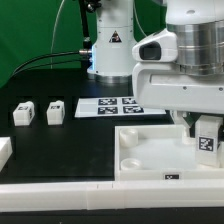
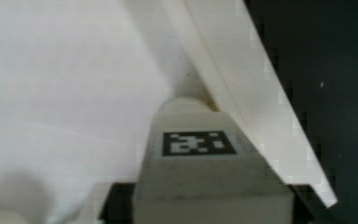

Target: Assemble one leg

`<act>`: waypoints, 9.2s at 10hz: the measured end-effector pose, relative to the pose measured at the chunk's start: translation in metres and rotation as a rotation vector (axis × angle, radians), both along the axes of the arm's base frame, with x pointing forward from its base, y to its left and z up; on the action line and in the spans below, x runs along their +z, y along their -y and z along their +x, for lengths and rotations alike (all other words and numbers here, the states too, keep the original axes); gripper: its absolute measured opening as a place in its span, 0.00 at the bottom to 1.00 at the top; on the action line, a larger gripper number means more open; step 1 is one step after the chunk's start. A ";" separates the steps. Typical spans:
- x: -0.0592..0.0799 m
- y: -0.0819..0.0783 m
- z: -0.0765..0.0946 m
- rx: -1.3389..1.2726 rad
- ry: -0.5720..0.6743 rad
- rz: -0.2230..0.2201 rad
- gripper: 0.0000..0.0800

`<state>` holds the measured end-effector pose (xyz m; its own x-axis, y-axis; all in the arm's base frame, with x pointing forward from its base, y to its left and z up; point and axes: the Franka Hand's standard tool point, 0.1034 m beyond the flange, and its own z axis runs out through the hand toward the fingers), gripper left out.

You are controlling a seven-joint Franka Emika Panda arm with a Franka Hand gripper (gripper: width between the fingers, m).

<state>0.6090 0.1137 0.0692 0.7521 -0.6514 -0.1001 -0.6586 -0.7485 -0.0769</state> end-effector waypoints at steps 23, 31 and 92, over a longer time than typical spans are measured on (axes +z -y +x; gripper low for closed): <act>-0.001 -0.006 0.000 0.992 0.109 -0.034 0.81; -0.001 -0.004 0.001 0.997 0.110 -0.035 0.36; -0.004 -0.001 0.006 -0.572 0.029 0.036 0.63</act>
Offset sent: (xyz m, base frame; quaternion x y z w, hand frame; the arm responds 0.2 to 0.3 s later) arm 0.0051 -0.0028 0.0040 -0.0076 0.0183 0.2236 0.9745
